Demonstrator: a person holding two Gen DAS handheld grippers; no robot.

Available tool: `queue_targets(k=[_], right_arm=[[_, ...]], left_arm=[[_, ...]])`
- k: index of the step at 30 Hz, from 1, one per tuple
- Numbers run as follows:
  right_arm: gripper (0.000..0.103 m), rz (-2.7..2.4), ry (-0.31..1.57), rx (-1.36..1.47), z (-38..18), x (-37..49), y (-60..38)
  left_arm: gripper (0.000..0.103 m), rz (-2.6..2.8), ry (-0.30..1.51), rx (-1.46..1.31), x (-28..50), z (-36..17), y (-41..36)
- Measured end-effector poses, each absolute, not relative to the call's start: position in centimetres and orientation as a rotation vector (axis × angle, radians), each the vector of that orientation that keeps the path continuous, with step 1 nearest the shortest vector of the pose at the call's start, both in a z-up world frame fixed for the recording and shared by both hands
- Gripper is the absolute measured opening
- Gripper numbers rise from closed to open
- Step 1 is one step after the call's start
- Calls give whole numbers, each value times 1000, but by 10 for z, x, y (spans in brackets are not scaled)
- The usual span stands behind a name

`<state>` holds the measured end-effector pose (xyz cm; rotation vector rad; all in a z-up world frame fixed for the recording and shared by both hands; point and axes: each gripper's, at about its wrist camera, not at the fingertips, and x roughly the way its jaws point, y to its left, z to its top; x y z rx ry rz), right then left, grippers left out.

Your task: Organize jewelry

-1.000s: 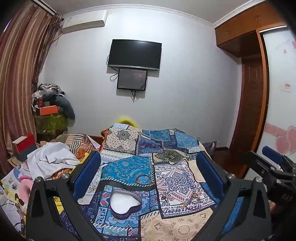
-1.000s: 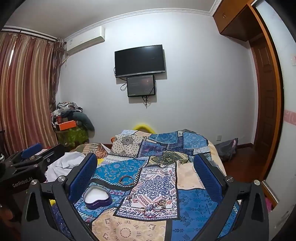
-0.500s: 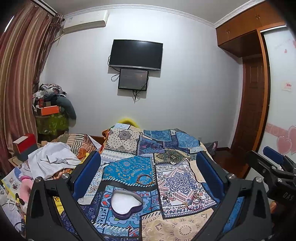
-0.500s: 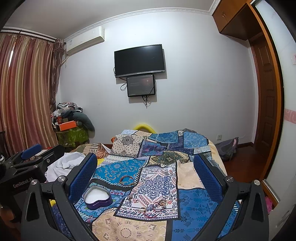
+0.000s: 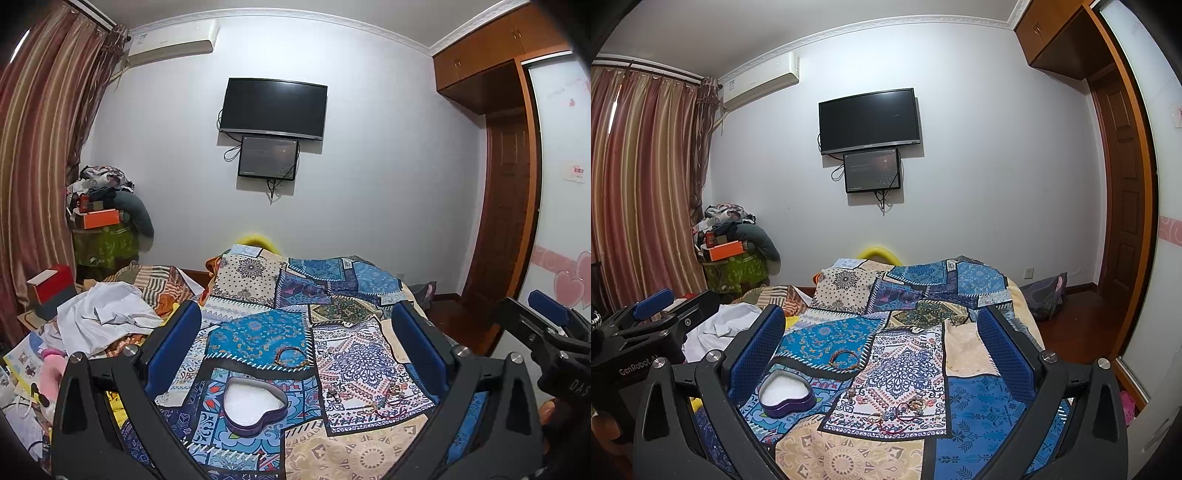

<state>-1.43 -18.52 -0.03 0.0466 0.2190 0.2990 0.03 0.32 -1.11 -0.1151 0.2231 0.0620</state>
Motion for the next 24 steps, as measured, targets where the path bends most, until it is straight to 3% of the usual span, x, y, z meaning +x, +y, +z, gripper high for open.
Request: queue_targets(k=[24], right_arm=[[103,300,221,50,3,-13,-187]], left_arm=[[103,67,233,-113,1,-12,4]])
